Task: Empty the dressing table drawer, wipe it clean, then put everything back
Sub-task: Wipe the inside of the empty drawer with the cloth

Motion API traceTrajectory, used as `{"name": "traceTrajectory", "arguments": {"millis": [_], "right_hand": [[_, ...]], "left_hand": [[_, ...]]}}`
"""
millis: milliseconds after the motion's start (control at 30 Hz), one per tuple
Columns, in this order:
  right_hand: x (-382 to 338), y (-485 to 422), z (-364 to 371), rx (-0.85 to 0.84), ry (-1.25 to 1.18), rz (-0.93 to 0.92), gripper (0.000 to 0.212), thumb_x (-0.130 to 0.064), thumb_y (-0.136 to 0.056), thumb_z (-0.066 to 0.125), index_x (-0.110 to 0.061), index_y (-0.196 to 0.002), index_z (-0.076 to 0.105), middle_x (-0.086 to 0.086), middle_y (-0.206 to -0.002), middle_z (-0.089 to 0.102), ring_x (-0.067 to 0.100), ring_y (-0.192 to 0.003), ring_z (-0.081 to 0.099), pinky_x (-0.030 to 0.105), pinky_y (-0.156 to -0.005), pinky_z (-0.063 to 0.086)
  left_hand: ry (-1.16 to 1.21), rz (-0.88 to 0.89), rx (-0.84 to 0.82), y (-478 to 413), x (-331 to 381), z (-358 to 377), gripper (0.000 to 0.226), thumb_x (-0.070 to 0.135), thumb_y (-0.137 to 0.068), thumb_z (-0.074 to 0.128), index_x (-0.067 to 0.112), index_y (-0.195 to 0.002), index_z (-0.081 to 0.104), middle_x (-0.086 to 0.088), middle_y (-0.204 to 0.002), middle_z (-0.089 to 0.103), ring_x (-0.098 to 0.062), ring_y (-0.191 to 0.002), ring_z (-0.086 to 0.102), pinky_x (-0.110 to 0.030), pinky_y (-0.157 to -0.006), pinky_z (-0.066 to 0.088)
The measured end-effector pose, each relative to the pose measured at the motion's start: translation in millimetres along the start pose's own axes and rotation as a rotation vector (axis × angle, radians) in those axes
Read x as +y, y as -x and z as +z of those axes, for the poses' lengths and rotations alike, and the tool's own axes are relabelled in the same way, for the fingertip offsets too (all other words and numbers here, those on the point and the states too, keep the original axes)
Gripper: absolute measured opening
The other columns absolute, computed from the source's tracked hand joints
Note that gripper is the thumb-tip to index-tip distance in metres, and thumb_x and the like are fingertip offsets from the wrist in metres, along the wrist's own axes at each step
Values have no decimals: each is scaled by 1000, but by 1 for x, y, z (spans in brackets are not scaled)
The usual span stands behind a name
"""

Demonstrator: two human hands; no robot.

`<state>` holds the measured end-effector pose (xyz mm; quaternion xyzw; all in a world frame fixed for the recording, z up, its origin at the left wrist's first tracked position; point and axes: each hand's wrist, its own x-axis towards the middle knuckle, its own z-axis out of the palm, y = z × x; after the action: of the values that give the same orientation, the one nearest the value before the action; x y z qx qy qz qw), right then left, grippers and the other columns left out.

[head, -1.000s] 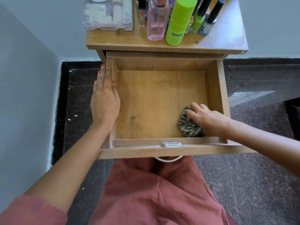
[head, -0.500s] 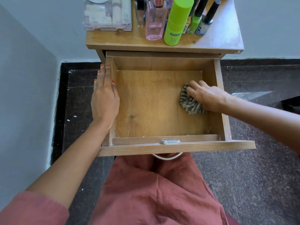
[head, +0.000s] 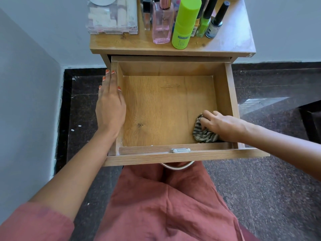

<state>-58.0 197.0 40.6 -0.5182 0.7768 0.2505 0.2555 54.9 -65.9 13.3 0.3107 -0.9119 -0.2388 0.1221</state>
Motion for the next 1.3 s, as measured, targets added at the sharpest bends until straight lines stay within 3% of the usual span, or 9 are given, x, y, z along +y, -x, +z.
{"name": "traceTrajectory", "arguments": {"millis": [167, 333, 500, 633, 733, 900, 1100, 1233, 1300], "right_hand": [[-1, -4, 3, 13, -7, 31, 54, 13, -80, 42, -10, -127, 30, 9, -124, 31, 24, -105, 44, 29, -67, 55], [11, -15, -15, 25, -101, 90, 59, -2, -81, 61, -9, -131, 30, 10, -129, 32, 27, -113, 44, 36, -82, 54], [14, -16, -18, 11, -74, 60, 62, -5, -82, 60, -9, -134, 28, 11, -132, 31, 27, -114, 46, 35, -87, 52], [1, -8, -4, -48, 38, -23, 50, 7, -83, 44, -8, -130, 32, 10, -126, 34, 23, -103, 49, 30, -74, 54], [-1, -9, -2, -35, 160, -45, 52, 14, -80, 36, -6, -128, 31, 10, -123, 36, 20, -95, 45, 22, -55, 43], [3, -15, -7, 38, 207, -100, 54, 11, -84, 38, -5, -134, 24, 10, -128, 34, 22, -109, 43, 22, -67, 48], [2, -6, 8, 132, 259, -162, 74, 14, -65, 3, -4, -129, 36, 9, -117, 46, 22, -95, 52, 21, -55, 44], [-3, -7, 2, 64, 136, -110, 56, 16, -80, 34, -8, -130, 27, 9, -124, 35, 24, -105, 46, 26, -68, 51], [-5, -8, 0, 55, 102, -62, 58, 17, -80, 37, -9, -131, 26, 9, -125, 34, 24, -107, 45, 26, -69, 53]], "left_hand": [[4, 2, 2, 1, 0, 1, 45, 12, -99, 25, 9, -144, 24, -8, -154, 19, -20, -143, 18, -30, -117, 14], [5, -1, -3, 1, 1, 0, 45, 12, -99, 25, 9, -144, 23, -8, -154, 19, -21, -143, 18, -32, -118, 16], [12, 2, -4, 1, 1, -1, 45, 12, -99, 25, 9, -144, 23, -8, -154, 19, -20, -143, 18, -32, -118, 15], [13, -5, -5, 2, 2, -1, 45, 12, -99, 25, 9, -144, 23, -8, -154, 19, -20, -143, 18, -33, -118, 17], [13, -7, -5, 1, 3, -2, 45, 12, -99, 25, 9, -144, 24, -9, -154, 20, -21, -142, 18, -35, -117, 20], [18, -11, -11, 2, 3, -2, 45, 13, -100, 25, 10, -144, 24, -8, -154, 19, -21, -143, 18, -37, -117, 22], [28, -18, -17, 2, 4, -3, 45, 13, -100, 25, 10, -144, 24, -7, -154, 19, -21, -143, 18, -39, -117, 23], [23, -23, -15, 3, 3, -3, 45, 13, -100, 26, 11, -144, 24, -7, -154, 20, -21, -142, 19, -39, -116, 24], [26, -21, -11, 2, 3, -2, 45, 14, -100, 26, 10, -144, 25, -8, -154, 20, -21, -142, 20, -40, -115, 26]]}}
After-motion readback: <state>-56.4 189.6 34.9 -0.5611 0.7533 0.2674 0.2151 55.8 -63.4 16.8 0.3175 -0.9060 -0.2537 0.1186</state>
